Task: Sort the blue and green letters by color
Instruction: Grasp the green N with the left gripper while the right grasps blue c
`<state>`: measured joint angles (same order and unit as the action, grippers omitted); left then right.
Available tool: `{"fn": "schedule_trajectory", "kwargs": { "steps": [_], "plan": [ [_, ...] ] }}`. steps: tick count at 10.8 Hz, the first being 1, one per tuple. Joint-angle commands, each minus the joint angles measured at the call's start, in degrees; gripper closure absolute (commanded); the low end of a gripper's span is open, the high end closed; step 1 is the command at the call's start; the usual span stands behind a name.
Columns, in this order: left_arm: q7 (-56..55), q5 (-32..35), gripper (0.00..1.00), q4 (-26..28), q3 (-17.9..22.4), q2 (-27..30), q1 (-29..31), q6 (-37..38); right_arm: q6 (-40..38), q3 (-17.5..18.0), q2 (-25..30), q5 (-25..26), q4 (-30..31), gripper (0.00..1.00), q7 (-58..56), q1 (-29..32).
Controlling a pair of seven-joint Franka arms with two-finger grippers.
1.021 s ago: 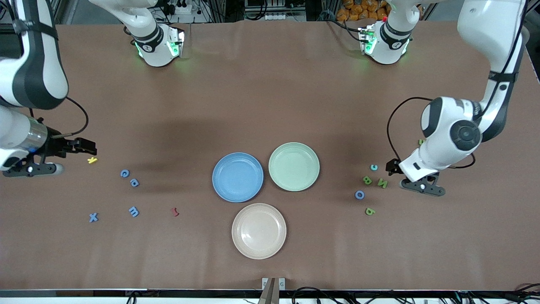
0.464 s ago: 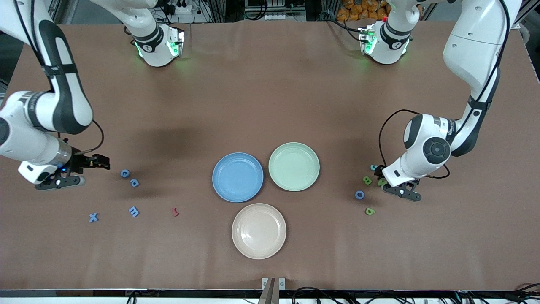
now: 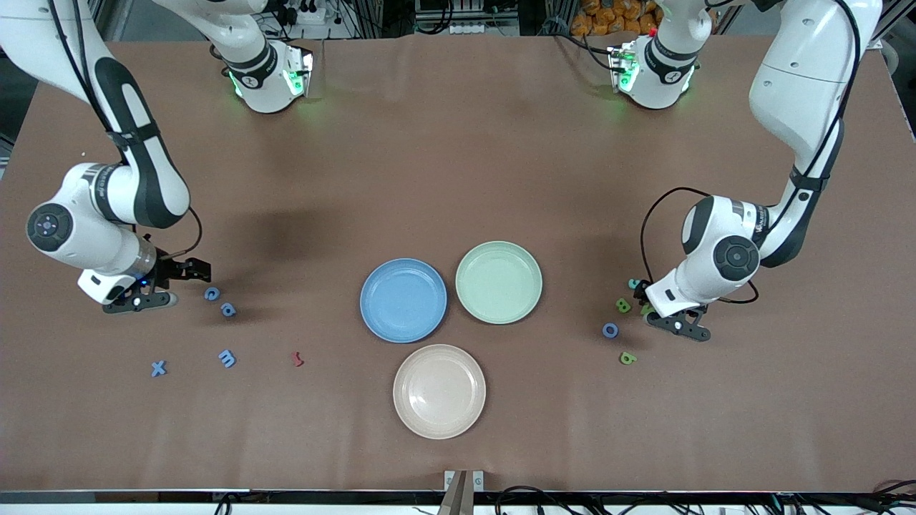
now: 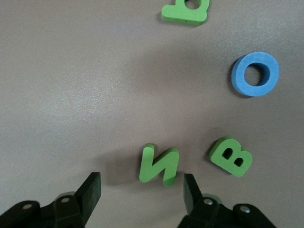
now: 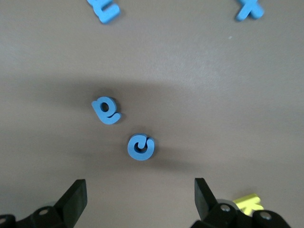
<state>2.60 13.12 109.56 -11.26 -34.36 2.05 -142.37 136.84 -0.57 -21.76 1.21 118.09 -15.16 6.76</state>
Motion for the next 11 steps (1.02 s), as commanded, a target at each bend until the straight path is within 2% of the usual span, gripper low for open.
{"fn": "schedule_trajectory", "kwargs": {
  "steps": [1, 3, 5, 6, 9, 11],
  "plan": [
    [0.56, 0.77, 0.31, -0.92, -0.08, -0.97, 0.06, -0.46, 4.48, 0.48, -4.94, 0.19, -1.11, 0.0, 0.04, 1.32],
    [0.56, 0.59, 0.33, -1.01, -0.08, -1.41, -0.03, -0.46, 4.49, 0.48, -6.79, 0.19, -2.69, 0.0, 0.57, 1.32],
    [0.56, 0.51, 0.83, -1.01, -0.16, -1.32, -0.03, -0.46, 3.88, 0.48, -8.29, 0.19, -3.66, 0.0, 5.13, 0.45],
    [0.3, 0.51, 1.0, -1.1, -0.17, -1.32, -0.03, -0.46, 3.96, 0.48, -8.64, 0.19, -3.75, 0.0, 5.23, 0.53],
    [-0.4, 0.42, 1.0, -1.54, -0.34, -0.54, -0.12, -0.37, 4.4, 0.48, -9.96, 0.19, -3.84, 0.0, 5.23, 0.53],
    [-1.45, -0.37, 1.0, -1.89, -2.7, 1.65, 0.32, 1.64, 4.49, 0.57, -10.66, 0.19, -4.54, 0.0, 5.23, 0.53]
  ]
}}
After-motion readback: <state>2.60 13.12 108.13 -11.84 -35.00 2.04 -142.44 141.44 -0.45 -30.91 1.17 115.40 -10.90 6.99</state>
